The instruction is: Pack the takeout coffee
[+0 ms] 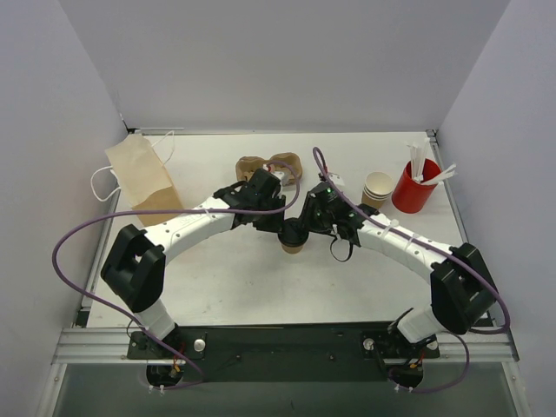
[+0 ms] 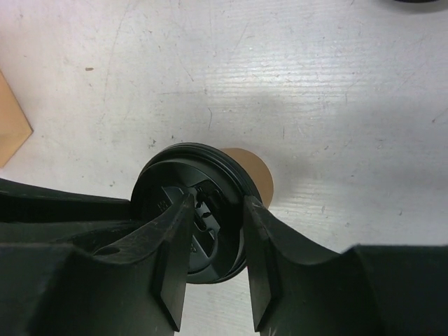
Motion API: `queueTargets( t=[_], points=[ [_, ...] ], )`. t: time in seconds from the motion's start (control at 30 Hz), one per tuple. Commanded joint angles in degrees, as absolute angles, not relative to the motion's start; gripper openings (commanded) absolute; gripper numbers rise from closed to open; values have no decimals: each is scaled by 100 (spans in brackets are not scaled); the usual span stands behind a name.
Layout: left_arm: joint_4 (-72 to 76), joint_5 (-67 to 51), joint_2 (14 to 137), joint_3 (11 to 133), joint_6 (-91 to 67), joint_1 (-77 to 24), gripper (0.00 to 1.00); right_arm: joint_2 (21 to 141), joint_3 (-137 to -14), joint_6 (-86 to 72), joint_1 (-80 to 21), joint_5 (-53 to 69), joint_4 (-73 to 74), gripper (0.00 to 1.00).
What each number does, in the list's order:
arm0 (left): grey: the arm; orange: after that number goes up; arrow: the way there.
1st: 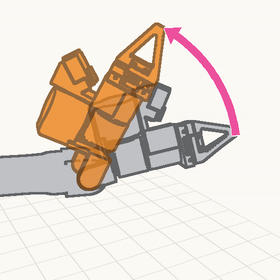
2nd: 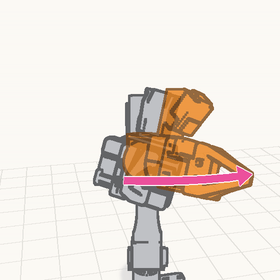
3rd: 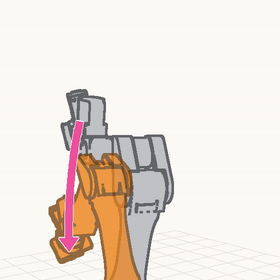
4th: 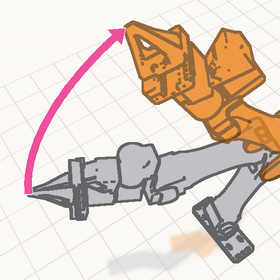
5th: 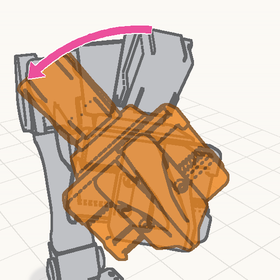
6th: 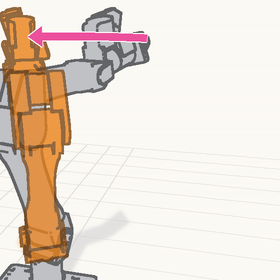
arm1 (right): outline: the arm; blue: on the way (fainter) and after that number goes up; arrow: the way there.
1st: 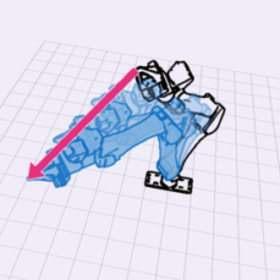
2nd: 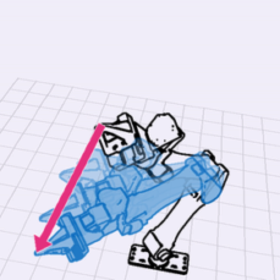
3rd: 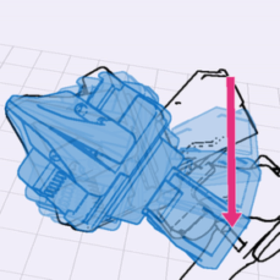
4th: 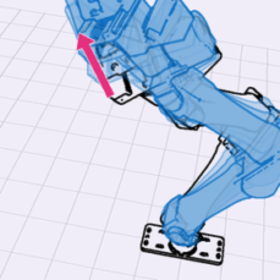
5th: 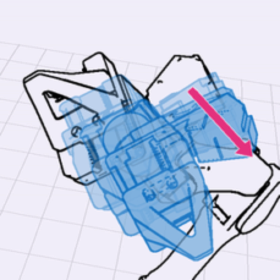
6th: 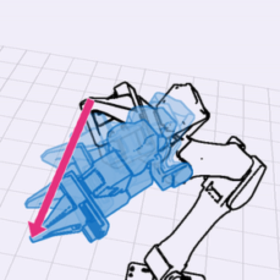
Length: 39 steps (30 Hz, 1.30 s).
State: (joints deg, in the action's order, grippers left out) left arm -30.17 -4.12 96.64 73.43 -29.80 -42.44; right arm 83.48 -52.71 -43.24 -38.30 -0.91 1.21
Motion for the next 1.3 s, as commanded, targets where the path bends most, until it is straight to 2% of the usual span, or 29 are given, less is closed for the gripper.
queueTargets(
  t=[0.0,0.4,0.97,1.27],
  points=[
    [-3269,-343,9747,7426,-2971,-4333,34,8806,-5738,-3982,-3850,-53,1238,31],
    [-3595,-316,9765,7972,-2716,-4140,45,9009,-6750,-3788,-3753,-202,2118,33],
    [-3498,-975,10028,8314,-2312,-3946,44,8438,-6487,-4359,-3797,149,2180,33],
    [-3463,-1002,10125,8297,-2294,-3937,40,8508,-6188,-4597,-3841,211,1960,28]
  ],
)
